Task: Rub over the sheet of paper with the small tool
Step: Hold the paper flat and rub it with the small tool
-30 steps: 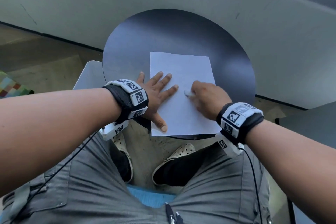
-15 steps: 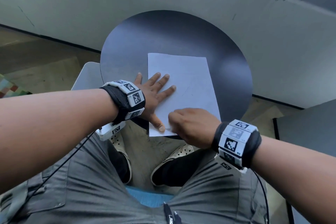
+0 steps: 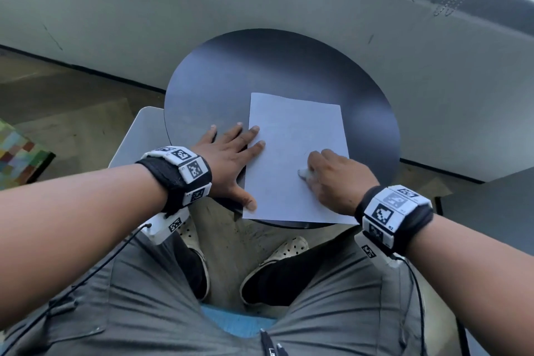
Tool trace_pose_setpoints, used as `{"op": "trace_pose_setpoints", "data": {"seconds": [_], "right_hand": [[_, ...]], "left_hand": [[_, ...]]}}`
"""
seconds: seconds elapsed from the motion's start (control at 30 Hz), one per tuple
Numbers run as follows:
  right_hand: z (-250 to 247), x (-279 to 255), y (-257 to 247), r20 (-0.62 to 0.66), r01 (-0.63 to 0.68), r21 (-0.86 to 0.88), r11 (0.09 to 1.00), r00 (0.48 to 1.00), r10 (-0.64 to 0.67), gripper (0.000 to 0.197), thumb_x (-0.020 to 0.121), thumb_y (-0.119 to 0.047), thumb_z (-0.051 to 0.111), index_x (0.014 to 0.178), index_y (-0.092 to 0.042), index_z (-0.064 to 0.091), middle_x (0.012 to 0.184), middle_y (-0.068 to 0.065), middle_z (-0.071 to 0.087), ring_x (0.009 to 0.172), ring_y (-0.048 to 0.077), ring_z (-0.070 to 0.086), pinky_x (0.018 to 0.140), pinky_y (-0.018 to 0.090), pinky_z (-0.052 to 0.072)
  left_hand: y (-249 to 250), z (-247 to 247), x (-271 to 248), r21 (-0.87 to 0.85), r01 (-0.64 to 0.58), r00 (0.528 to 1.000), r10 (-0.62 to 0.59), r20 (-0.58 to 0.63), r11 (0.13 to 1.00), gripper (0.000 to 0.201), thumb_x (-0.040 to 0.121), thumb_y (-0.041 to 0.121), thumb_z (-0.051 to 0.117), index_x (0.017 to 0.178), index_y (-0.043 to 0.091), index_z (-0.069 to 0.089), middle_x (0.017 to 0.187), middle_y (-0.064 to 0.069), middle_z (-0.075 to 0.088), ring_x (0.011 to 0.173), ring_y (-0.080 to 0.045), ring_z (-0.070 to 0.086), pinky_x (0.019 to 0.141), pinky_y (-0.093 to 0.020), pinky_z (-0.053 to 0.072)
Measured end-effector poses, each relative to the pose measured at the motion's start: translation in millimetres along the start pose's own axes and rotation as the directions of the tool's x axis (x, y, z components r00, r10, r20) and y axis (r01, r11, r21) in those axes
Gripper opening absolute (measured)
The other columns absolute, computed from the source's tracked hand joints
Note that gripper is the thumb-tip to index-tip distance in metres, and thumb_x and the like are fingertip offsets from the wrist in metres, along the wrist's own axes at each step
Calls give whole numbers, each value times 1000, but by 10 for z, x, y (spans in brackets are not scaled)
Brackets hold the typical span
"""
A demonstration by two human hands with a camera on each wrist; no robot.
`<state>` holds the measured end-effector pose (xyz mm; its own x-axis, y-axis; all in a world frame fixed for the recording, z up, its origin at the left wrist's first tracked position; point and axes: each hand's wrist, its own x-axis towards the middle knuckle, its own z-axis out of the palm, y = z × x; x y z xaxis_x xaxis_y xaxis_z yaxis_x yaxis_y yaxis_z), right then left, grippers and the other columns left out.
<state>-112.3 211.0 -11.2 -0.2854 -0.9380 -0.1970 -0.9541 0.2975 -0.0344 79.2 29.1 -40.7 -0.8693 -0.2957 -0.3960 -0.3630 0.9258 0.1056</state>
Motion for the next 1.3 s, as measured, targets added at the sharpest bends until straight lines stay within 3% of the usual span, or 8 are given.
{"op": "trace_pose_setpoints", "data": {"seconds": [0.1,0.23,0.4,0.6,0.77,0.93,1.1,1.3], "right_hand": [[17,-58,-336,65,107,50,993,992,-110,24,100,-43,36,88,-23,32,89,1,54,79,29,56,62,36,39],[-4,-95,-627,135,474,-1,880,872,-470,11,93,-25,50,99,-21,43,90,0,51,79,25,53,55,36,36],[-166,295,-291,65,111,-42,993,992,-108,22,101,-39,34,90,-20,33,95,6,59,79,31,53,63,35,37],[-117,114,-536,224,434,-33,901,881,-416,7,96,-26,43,98,-20,39,91,1,50,80,27,54,65,41,48],[-153,497,-287,64,31,-90,995,998,-25,22,100,-38,34,90,-18,34,98,10,62,79,32,53,66,37,42],[-121,160,-675,237,436,21,900,872,-428,14,92,-17,44,106,-17,43,94,1,51,86,28,54,65,41,47],[-153,497,-337,55,46,-62,997,998,-43,16,99,-34,38,93,-18,36,98,8,60,85,32,59,66,38,45],[-128,121,-639,244,435,24,900,870,-428,13,92,-16,45,104,-18,43,96,3,52,83,29,55,63,40,46]], "left_hand": [[1,27,19,-7,-6,1000,6,-7,1000,134,50,103,34,152,32,-17,160,8,-27,148,-21,-23,117,-61,-4],[0,61,5,4,-17,1000,17,-11,1000,136,46,105,28,152,33,-18,159,10,-28,147,-22,-24,116,-62,-3],[5,40,11,-19,-23,1000,23,0,1000,135,49,103,35,152,33,-17,160,9,-27,147,-24,-24,115,-64,-5],[17,38,-13,-16,-40,999,41,15,999,135,49,103,35,152,34,-18,159,10,-29,146,-26,-26,114,-65,-7],[32,-3,-12,9,-30,999,30,34,1000,135,49,103,35,151,33,-20,159,7,-29,147,-28,-25,114,-66,-5],[45,-2,-3,18,-27,999,26,36,999,136,49,103,35,152,33,-18,160,6,-28,147,-28,-25,114,-67,-3],[52,-6,-1,36,-18,999,17,34,999,137,49,103,35,152,32,-19,160,6,-27,147,-30,-22,113,-67,0],[53,-18,-12,35,-23,999,21,49,999,135,50,103,35,151,32,-20,159,6,-29,147,-29,-24,114,-67,-2]]}}
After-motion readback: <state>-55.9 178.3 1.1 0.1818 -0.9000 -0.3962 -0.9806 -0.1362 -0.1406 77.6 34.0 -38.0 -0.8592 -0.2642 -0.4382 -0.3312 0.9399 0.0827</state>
